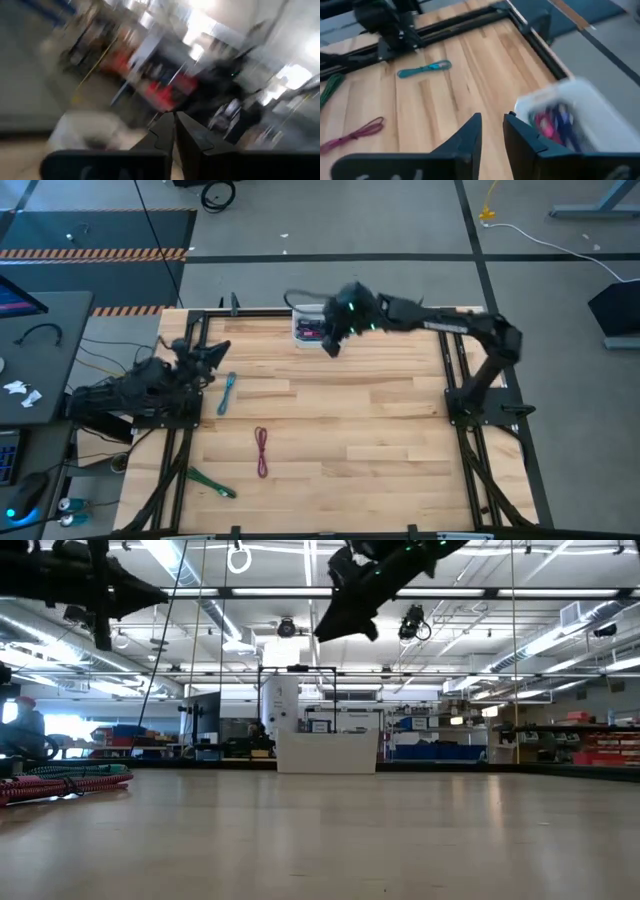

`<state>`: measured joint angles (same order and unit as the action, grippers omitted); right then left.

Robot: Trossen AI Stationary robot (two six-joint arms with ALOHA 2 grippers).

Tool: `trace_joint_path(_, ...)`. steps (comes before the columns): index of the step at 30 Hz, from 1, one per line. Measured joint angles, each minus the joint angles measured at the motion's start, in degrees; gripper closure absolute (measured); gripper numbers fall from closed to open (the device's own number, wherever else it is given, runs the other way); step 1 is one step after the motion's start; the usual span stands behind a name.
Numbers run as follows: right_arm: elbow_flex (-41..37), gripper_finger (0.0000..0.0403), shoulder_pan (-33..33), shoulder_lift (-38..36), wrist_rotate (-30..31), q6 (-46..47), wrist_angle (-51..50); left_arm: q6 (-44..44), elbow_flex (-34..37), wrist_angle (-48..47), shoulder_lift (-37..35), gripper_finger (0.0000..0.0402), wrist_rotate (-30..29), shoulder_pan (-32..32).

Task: Pick and place USB-C Cables
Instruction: Put the light blue charger cable into the white bin

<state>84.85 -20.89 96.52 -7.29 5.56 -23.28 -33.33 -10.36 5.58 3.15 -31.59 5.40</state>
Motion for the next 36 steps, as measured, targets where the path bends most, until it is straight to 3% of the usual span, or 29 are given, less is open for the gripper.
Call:
trace_joint_path(3, -7.8, 0.0328, 4.0, -4.9, 7.1, 8.5, 2.2, -5.2, -10.9, -21.8, 7.8, 0.0396, 0.0, 0.0)
trace_joint_path(8, -15.2, 0.0332, 8.7, -11.1, 15.3, 16.0, 2.6, -10.4, -28.5, -51.7, 25.4, 0.0375, 0.7, 0.7)
trace_joint_path(14, -18.4, 0.0333, 10.3, -14.8, 21.3, 14.0, 2.7, -18.6, -41.7, -71.9, 46.4, 0.0315, 11.5, 6.2)
trace_joint_path(23, -19.2, 0.0333, 8.6, -16.4, 21.3, 5.2, 2.7, -17.6, -40.1, -75.0, 69.6, 0.0162, 28.2, 19.1)
trace_joint_path(26, -19.2, 0.0333, 8.6, -16.4, 21.1, 2.7, 2.7, -15.5, -38.4, -74.5, 74.2, 0.0130, 30.3, 22.7)
trace_joint_path(30, -19.2, 0.0333, 8.8, -16.4, 20.6, -1.0, 2.7, -12.4, -36.0, -69.8, 77.8, 0.0121, 31.5, 26.2)
trace_joint_path(36, -19.2, 0.0333, 8.8, -16.4, 20.5, -4.2, 2.7, -12.4, -32.1, -63.1, 81.5, 0.0146, 31.5, 29.3)
